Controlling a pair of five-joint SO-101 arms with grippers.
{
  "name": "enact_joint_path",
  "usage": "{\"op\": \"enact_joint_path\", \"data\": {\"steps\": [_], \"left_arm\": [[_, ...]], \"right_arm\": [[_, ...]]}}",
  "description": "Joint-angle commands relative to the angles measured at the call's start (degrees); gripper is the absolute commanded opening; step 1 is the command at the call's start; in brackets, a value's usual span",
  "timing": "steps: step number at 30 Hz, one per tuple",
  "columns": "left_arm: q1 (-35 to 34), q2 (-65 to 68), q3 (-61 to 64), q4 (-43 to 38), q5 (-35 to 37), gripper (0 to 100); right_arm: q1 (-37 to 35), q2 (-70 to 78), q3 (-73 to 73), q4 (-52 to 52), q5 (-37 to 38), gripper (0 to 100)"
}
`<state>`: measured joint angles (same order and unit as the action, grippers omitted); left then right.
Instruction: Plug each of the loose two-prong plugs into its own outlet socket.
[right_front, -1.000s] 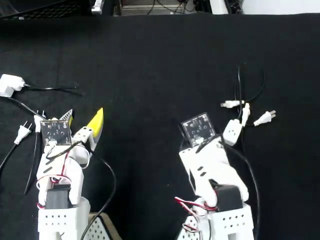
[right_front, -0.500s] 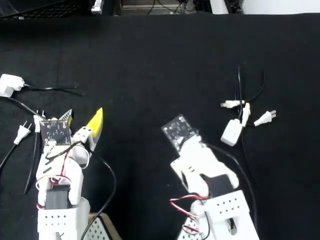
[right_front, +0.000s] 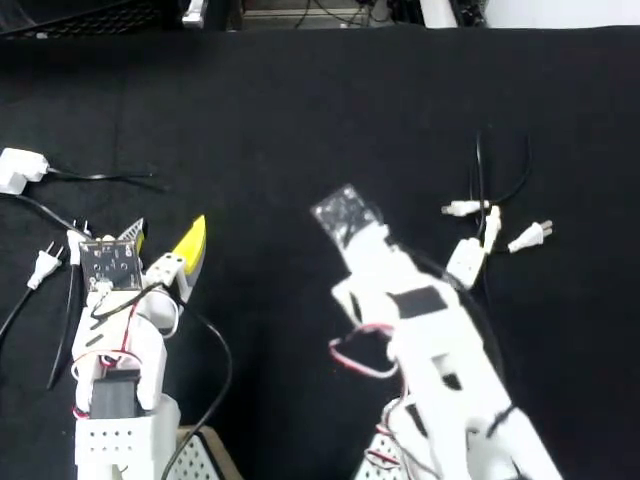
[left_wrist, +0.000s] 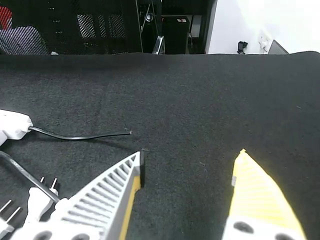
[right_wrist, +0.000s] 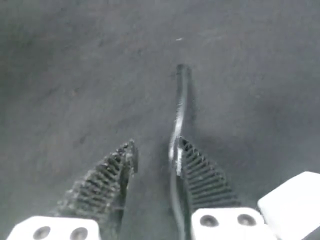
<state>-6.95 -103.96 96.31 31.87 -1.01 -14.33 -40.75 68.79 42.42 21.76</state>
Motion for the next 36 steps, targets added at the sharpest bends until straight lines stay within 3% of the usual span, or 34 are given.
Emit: {"op": "enact_joint_path", "data": {"steps": [1, 5, 17, 25, 36], "left_arm": [[-0.5, -0.1, 1.1, 0.2, 0.2, 30], [-0.3, -0.1, 1.1, 0.2, 0.2, 30], [-0.3, -0.1, 1.1, 0.2, 0.2, 30], [-0.3, -0.1, 1.1, 0.2, 0.2, 30], [-0.3, 3.0, 1.2, -2.0, 0.2, 30]], "right_arm": [[4.0, 6.2, -6.5, -1.6, 1.7, 11.6], [6.9, 10.6, -9.1, -1.6, 5.5, 11.4], [7.0, 10.2, -12.5, 5.5, 6.0, 11.6], [-0.6, 3.0, -13.1, 15.6, 8.2, 11.4], [7.4, 2.2, -3.8, 6.7, 8.0, 11.6]]}}
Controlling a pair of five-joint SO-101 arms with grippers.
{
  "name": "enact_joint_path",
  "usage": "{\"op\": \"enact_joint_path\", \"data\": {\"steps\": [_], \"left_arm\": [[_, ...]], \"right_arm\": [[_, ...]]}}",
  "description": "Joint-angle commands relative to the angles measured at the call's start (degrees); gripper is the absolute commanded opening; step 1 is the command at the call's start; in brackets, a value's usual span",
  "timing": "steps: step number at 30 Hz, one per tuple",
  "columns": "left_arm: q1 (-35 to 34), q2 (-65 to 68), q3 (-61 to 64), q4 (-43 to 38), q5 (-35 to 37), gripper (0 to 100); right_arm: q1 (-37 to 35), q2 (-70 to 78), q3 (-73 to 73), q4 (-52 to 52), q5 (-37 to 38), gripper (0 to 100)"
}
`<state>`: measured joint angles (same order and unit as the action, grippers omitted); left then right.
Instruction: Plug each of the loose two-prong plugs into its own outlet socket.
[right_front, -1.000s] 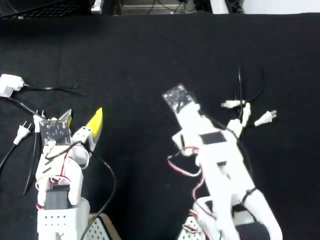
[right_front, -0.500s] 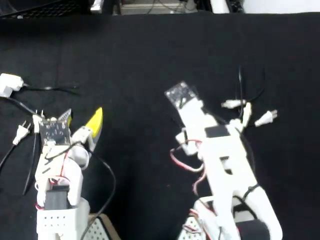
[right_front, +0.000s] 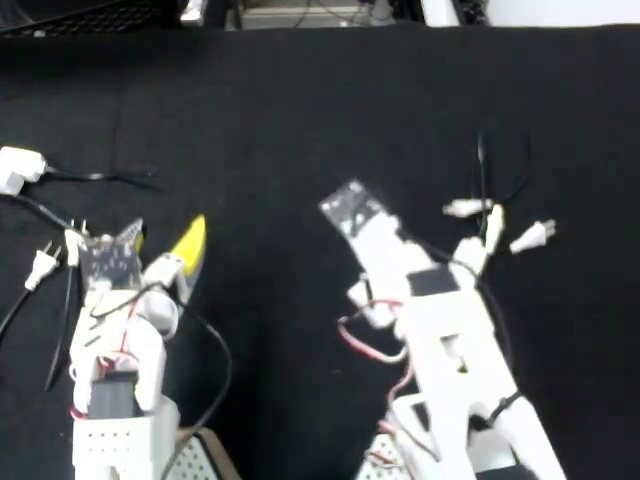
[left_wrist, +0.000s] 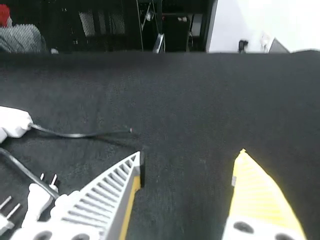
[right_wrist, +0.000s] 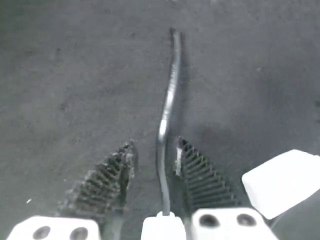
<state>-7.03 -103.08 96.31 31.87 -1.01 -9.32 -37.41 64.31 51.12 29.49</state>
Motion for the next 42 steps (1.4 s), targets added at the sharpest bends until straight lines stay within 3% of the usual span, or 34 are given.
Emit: {"op": "enact_joint_path", "data": {"steps": [1, 9, 14, 23, 35, 42], "left_arm": [[-0.2, 2.9, 1.3, -2.8, 0.2, 30], [-0.2, 7.6, 1.5, -6.9, 0.1, 30], [-0.2, 7.6, 1.5, -6.9, 0.1, 30], [-0.2, 7.6, 1.5, -7.0, 0.1, 30], [-0.2, 7.5, 1.5, -7.6, 0.1, 30], [-0.5, 7.5, 1.5, -7.6, 0.1, 30]], "right_arm": [[2.3, -1.2, 1.3, -2.0, 0.7, 11.6], [2.4, -1.2, 3.5, -2.5, 2.3, 11.0], [2.3, -1.2, 3.5, -5.2, 2.0, 1.0], [2.0, -1.2, 2.8, -6.6, 2.3, 1.1], [-12.5, -1.2, -3.8, -7.6, 1.8, 1.1], [-14.9, -0.3, -15.0, -9.4, 1.8, 1.1]]}}
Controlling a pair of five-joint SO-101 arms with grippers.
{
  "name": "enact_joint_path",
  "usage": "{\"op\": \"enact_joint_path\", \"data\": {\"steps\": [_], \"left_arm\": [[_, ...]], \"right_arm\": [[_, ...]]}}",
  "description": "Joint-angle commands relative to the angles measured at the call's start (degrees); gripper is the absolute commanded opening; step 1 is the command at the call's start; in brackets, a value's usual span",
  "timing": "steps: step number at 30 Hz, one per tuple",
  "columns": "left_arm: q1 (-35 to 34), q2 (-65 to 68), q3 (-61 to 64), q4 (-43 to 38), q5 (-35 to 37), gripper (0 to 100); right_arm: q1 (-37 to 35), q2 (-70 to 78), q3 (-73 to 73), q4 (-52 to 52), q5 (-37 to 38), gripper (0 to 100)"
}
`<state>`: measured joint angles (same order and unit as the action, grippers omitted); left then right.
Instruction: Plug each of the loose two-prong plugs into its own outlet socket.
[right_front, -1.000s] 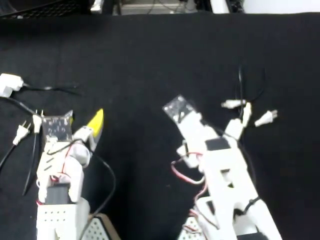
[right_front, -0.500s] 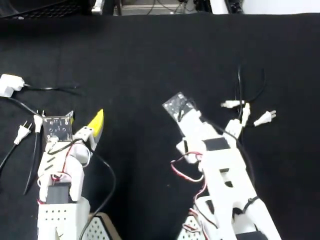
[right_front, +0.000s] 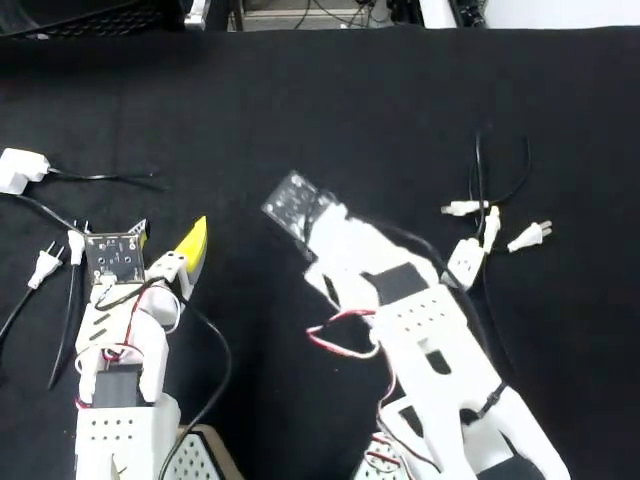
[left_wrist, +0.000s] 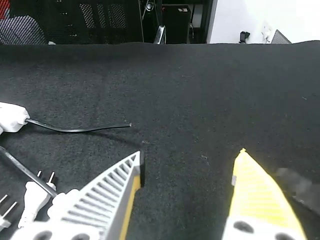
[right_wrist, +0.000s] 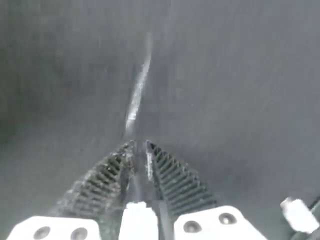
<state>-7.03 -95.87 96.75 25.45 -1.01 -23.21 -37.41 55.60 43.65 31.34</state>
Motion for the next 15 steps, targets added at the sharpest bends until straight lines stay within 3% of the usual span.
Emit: {"op": "enact_joint_path", "data": {"steps": [1, 7, 13, 15], "left_arm": [[-0.5, 0.3, 1.0, -1.2, 0.1, 30], [-0.5, 0.3, 1.1, -1.3, 0.1, 30], [-0.4, 0.3, 1.1, -1.3, 0.1, 30], [-0.3, 0.3, 1.1, -1.4, 0.1, 30]], "right_arm": [[-1.1, 0.7, -7.4, -3.0, -0.1, 1.1], [-1.1, 14.9, -15.4, -6.5, -0.1, 1.5], [-0.9, 28.4, -21.5, 3.9, -1.6, 16.8], [-0.9, 28.5, -22.8, 8.4, -1.1, 17.1]]}}
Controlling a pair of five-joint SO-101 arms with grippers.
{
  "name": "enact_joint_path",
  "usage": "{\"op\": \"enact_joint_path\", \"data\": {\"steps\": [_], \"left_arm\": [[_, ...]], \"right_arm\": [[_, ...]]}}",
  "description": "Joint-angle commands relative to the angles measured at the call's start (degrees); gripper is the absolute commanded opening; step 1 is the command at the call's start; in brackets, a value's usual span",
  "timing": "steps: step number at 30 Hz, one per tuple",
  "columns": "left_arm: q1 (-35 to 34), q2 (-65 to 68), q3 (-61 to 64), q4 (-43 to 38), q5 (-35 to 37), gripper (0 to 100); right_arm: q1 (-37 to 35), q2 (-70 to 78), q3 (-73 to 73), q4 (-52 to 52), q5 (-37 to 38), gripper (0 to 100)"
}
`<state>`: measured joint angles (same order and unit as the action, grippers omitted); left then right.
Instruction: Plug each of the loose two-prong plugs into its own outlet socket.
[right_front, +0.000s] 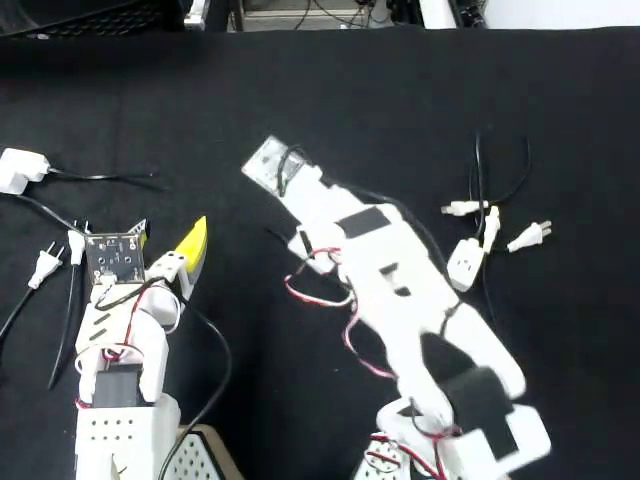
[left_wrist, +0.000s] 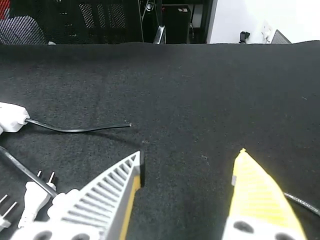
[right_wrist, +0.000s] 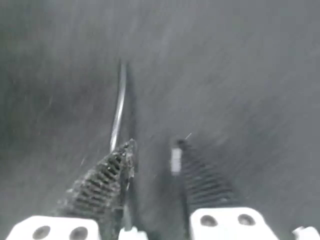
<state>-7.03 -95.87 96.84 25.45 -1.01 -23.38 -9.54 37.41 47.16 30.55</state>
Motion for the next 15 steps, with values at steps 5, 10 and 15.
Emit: {"op": "enact_joint_path", "data": {"steps": [5, 10, 15], "left_arm": [[-0.2, 0.3, 1.0, -1.4, 0.1, 30], [-0.2, 0.3, 1.0, -1.3, 0.1, 30], [-0.3, 0.3, 1.0, -1.3, 0.1, 30]], "right_arm": [[-4.3, -1.9, -4.2, 11.4, 0.4, 15.6], [-7.2, -0.5, 0.7, 4.9, 0.4, 15.6], [-6.8, 6.7, 1.0, -0.6, 0.4, 15.5]]}}
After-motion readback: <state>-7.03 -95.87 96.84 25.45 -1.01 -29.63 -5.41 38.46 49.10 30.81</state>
